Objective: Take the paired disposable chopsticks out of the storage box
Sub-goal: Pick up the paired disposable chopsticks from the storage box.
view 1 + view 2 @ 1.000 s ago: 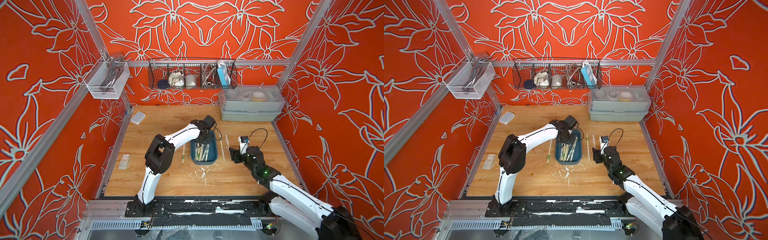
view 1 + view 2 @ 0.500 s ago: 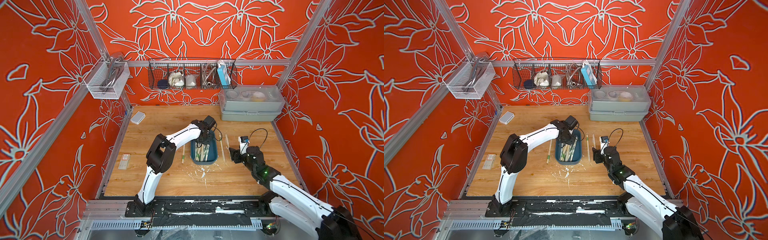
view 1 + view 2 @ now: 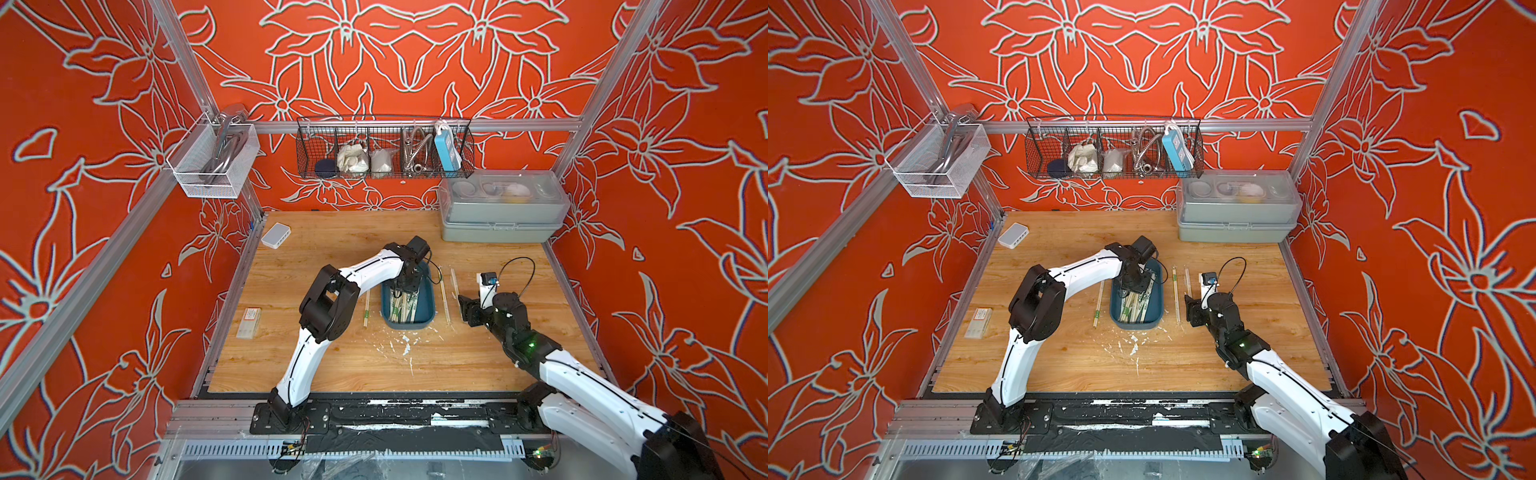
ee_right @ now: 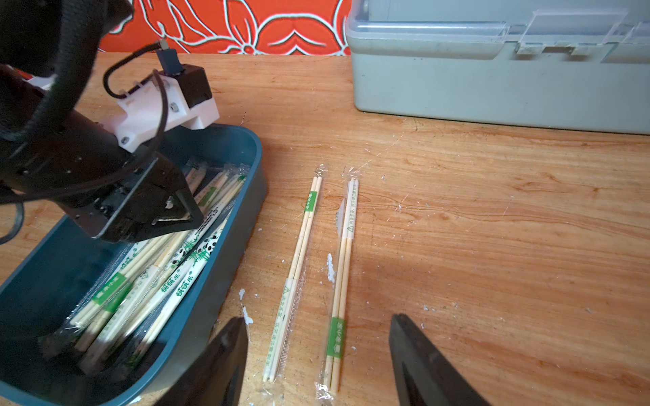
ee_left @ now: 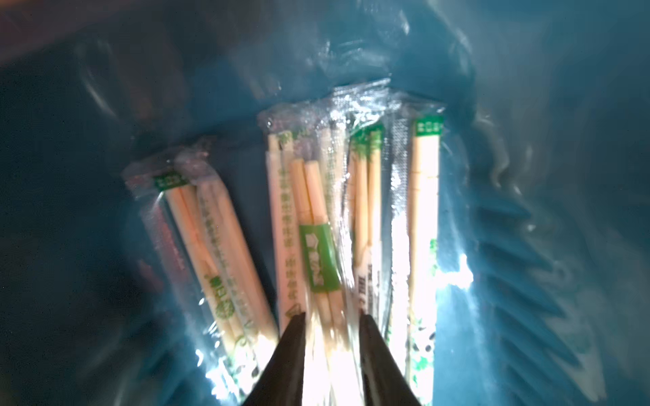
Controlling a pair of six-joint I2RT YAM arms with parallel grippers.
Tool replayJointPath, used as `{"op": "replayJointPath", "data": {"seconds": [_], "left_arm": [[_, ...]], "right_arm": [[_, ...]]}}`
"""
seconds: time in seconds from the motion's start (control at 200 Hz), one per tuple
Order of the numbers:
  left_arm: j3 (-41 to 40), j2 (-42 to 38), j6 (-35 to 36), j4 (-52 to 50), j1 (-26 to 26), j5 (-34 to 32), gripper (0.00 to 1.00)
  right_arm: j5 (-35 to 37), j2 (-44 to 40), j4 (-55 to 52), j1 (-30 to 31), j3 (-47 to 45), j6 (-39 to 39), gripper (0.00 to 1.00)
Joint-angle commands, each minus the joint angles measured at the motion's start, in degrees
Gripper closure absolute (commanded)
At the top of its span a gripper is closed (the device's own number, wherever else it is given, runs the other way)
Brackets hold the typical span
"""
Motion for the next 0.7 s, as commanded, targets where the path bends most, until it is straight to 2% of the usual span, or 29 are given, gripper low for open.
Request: {"op": "replayJointPath", "data": {"seconds": [0.0, 0.45, 0.696], "left_arm": [[1.28, 2.09, -0.52, -0.35, 0.12, 0.87, 0.71], [1.04, 1.8, -0.51, -0.04, 0.12, 0.26, 0.86], [0.48, -1.27, -0.43, -0.31, 0.12, -0.27, 0.94]], "right_arm": [[0.01, -0.34, -0.33, 0.28, 1.7, 0.36, 0.31], [0.2, -0.88, -0.41, 0.26, 1.55, 0.45, 0.32], [-0.05, -0.84, -0.28, 0.26, 1.53, 0.45, 0.32]]}}
